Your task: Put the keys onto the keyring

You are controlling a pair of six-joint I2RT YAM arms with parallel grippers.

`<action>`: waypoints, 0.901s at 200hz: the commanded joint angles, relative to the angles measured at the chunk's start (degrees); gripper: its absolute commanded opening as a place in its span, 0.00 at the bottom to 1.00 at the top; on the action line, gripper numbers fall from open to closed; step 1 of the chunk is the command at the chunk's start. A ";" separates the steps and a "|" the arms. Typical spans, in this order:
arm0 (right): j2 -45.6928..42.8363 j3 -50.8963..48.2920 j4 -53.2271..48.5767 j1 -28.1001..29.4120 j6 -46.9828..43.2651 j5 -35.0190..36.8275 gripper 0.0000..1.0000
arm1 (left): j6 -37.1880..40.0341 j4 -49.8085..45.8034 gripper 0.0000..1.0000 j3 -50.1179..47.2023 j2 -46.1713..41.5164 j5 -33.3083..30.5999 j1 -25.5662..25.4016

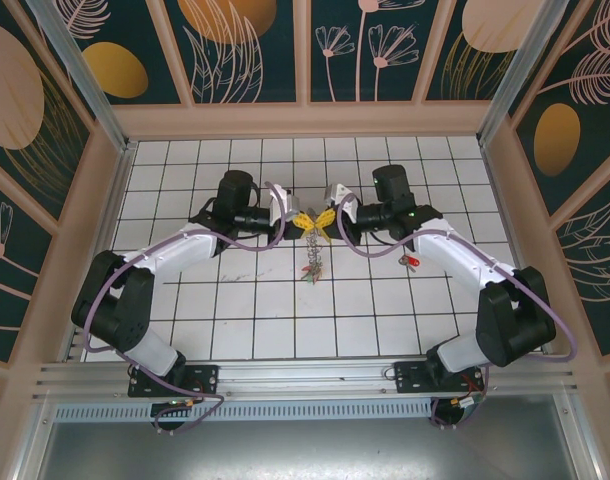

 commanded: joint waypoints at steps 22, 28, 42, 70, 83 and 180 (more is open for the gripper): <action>-1.31 -1.42 5.57 -0.99 1.06 -2.83 0.00 | -4.23 9.52 0.00 -1.78 -3.39 6.54 -0.89; -1.46 -1.48 5.61 -0.99 1.04 -2.70 0.00 | -3.67 8.29 0.00 -1.67 -3.50 5.35 -0.88; -1.67 -1.19 5.18 -0.91 0.91 -1.46 0.00 | -1.35 5.18 0.04 -1.20 -3.63 2.83 -0.90; -1.00 1.49 -0.31 0.02 -1.59 2.58 0.00 | 5.31 -6.15 0.27 1.69 -3.92 -4.50 -0.89; -0.79 2.33 -1.92 0.54 -2.19 3.80 0.00 | 8.32 -11.17 0.30 3.15 -3.91 -7.38 -0.88; -1.14 3.78 -3.27 2.96 -2.62 7.36 0.00 | 14.52 -22.28 0.37 9.34 -2.30 -13.15 -2.21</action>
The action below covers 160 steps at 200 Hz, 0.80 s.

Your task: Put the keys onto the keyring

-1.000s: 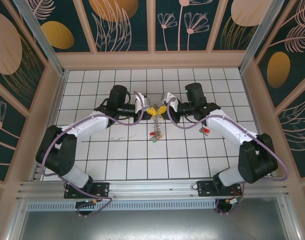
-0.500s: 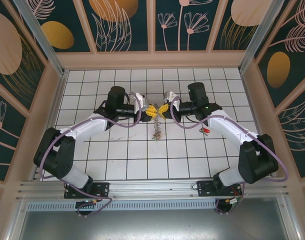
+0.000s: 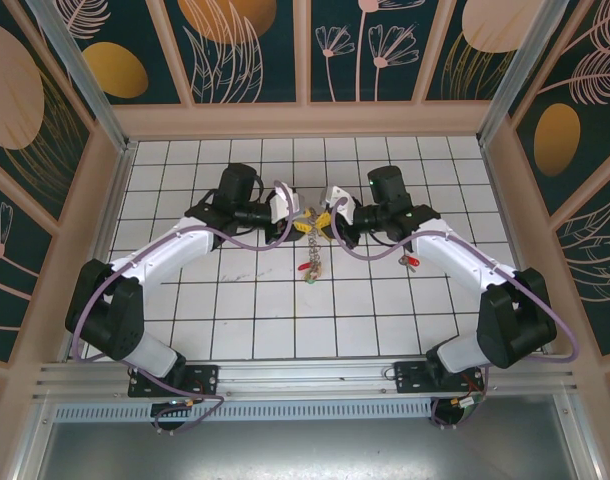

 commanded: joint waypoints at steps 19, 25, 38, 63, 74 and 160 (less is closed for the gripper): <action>-0.67 2.89 0.43 0.75 -0.88 -0.29 0.00 | 3.24 -4.78 0.36 3.40 1.23 -1.38 -0.86; -0.68 2.96 0.54 0.80 -0.87 -0.37 0.00 | 3.44 -5.25 0.36 3.77 1.58 -1.67 -0.95; -0.68 2.89 0.83 0.84 -0.89 -0.37 0.00 | 4.19 -6.56 0.34 4.37 2.02 -2.22 -1.09; -0.71 2.98 1.02 0.93 -0.83 -0.57 0.00 | 5.40 -8.61 0.32 5.29 2.70 -3.12 -1.22; -0.66 2.87 1.12 0.93 -0.87 -0.55 0.00 | 5.83 -9.28 0.32 5.48 2.83 -3.77 -1.25; -0.31 3.24 0.83 1.19 -0.79 -0.29 0.00 | 4.02 -6.74 0.19 5.84 2.57 -1.34 -1.25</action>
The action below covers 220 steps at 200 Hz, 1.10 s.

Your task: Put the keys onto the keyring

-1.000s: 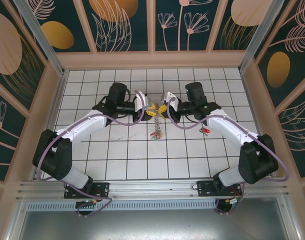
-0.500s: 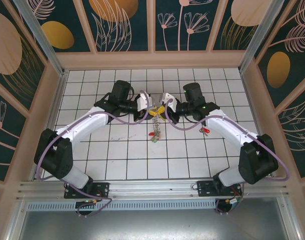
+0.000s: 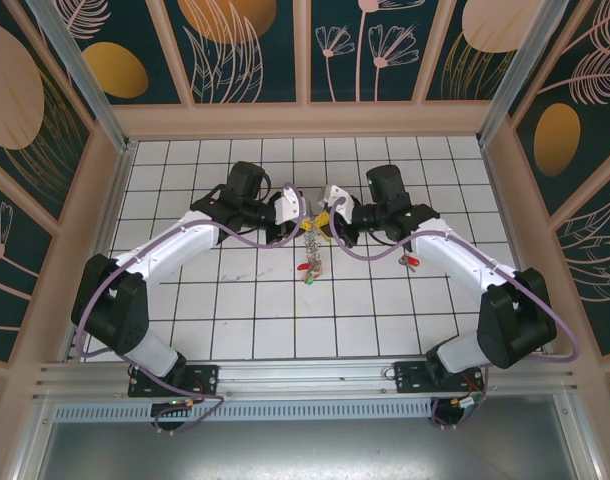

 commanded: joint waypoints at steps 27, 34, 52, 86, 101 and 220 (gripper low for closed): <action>-0.40 2.57 0.73 0.80 -0.60 -0.98 0.00 | -1.95 2.77 0.22 1.60 0.27 4.41 -0.28; -0.40 2.57 0.67 0.78 -0.56 -0.90 0.00 | -1.97 2.86 0.22 1.53 0.19 4.57 -0.24; -0.42 2.65 0.59 0.78 -0.61 -0.96 0.00 | -1.98 2.87 0.14 1.42 0.11 4.38 -0.25; -0.49 2.28 0.58 0.78 -0.89 -0.31 0.00 | -1.91 2.88 0.00 0.90 -0.14 2.72 -0.24; -0.49 1.34 0.45 0.69 -1.26 0.68 0.02 | -2.30 4.88 0.00 -0.21 -1.22 2.97 -0.27; -2.14 -5.60 9.68 -4.14 2.31 -10.06 0.12 | -16.01 28.46 0.00 -7.81 -3.93 21.72 0.66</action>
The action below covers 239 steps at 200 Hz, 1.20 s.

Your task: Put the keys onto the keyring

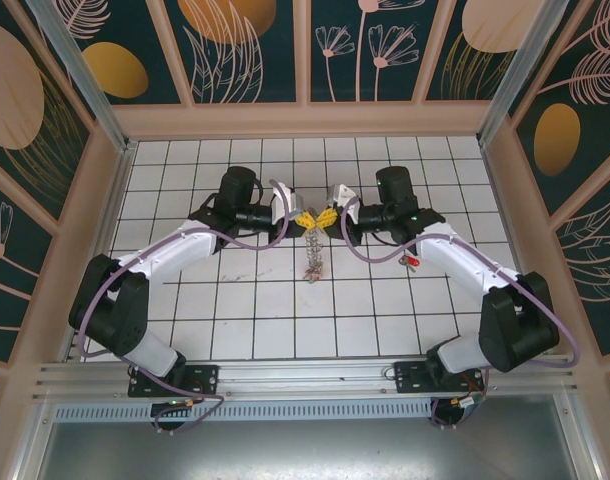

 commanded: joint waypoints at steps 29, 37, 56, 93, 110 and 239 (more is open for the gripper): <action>-0.08 -1.77 2.78 -1.17 0.56 -2.54 0.12 | -5.57 12.75 0.00 -1.08 -2.94 9.50 -0.76; 0.03 -1.98 2.94 -1.26 0.66 -2.72 0.13 | -6.30 13.56 0.00 -1.09 -3.00 9.57 -0.77; 0.15 -2.29 3.20 -1.66 0.75 -3.16 0.13 | -6.95 14.74 0.00 -1.38 -3.26 9.51 -0.76; 0.26 -2.87 3.82 -2.20 1.02 -3.51 0.13 | -9.11 17.89 0.00 -2.21 -3.71 9.77 -0.76; 0.34 -2.79 3.88 -2.23 1.08 -3.42 0.07 | -9.95 19.66 0.00 -2.95 -3.97 9.16 -0.74; -0.33 4.29 -4.75 2.28 -1.44 7.54 0.00 | 13.91 -20.21 0.35 9.10 -0.21 -10.06 -1.31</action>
